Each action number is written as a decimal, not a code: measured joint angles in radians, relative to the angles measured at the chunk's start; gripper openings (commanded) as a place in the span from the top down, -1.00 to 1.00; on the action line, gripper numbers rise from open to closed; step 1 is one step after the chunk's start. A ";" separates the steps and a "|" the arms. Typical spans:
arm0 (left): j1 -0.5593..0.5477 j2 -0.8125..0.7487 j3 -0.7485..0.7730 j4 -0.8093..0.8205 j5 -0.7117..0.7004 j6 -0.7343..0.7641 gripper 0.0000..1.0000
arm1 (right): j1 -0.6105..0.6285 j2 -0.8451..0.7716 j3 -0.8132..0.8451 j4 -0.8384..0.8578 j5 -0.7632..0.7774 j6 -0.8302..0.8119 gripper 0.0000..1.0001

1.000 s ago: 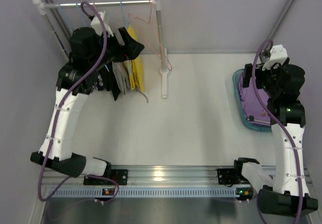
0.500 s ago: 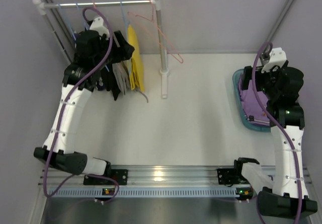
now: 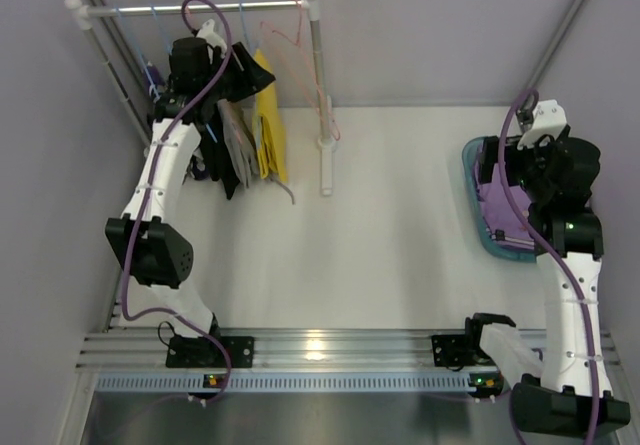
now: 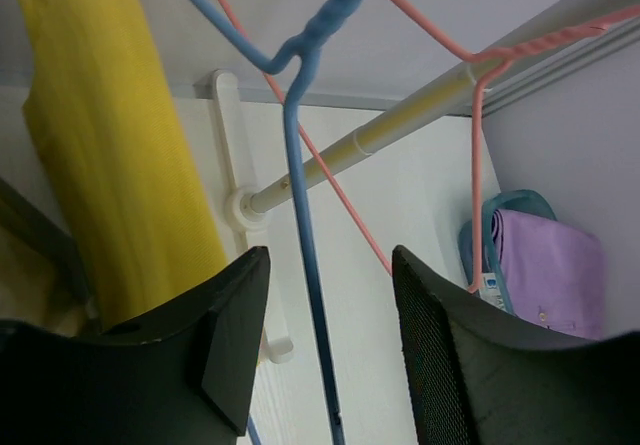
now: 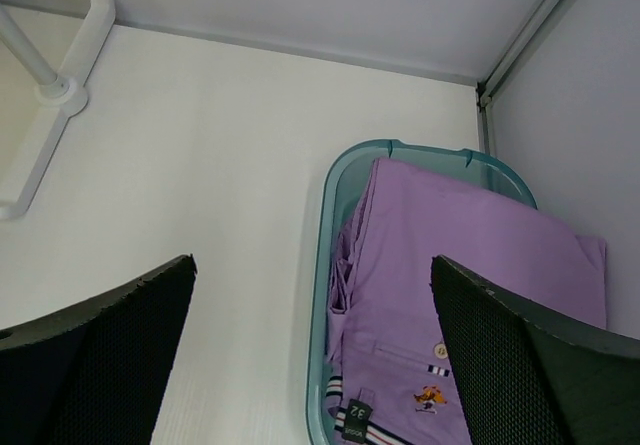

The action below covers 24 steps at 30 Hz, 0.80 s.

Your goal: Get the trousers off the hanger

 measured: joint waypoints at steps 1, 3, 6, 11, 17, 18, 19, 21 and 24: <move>-0.002 0.005 0.005 0.013 0.013 -0.007 -0.13 | 0.000 0.000 -0.003 -0.002 0.000 0.000 -0.99; -0.005 0.007 0.005 0.032 0.035 -0.018 -0.10 | 0.000 0.000 -0.005 -0.001 0.000 0.000 -0.99; -0.004 0.007 0.005 0.053 0.055 -0.035 -0.04 | 0.000 0.002 -0.009 -0.001 0.000 0.000 -0.99; -0.004 0.014 0.004 0.072 0.066 -0.065 0.11 | 0.000 0.006 -0.009 -0.001 0.000 0.008 -0.99; -0.004 0.042 0.006 0.085 0.104 -0.116 0.25 | 0.000 0.006 -0.009 -0.001 0.000 0.011 -0.99; -0.004 0.050 0.010 0.084 0.111 -0.127 0.30 | 0.000 0.006 -0.009 -0.002 -0.001 0.011 -0.99; -0.004 0.057 0.014 0.083 0.118 -0.138 0.32 | 0.000 0.006 -0.009 -0.002 -0.001 0.011 -0.99; -0.004 0.071 0.018 0.083 0.134 -0.155 0.36 | 0.000 0.006 -0.009 -0.001 -0.002 0.011 -0.99; -0.004 0.084 0.018 0.078 0.152 -0.179 0.59 | 0.000 0.006 -0.009 -0.002 -0.003 0.011 -0.99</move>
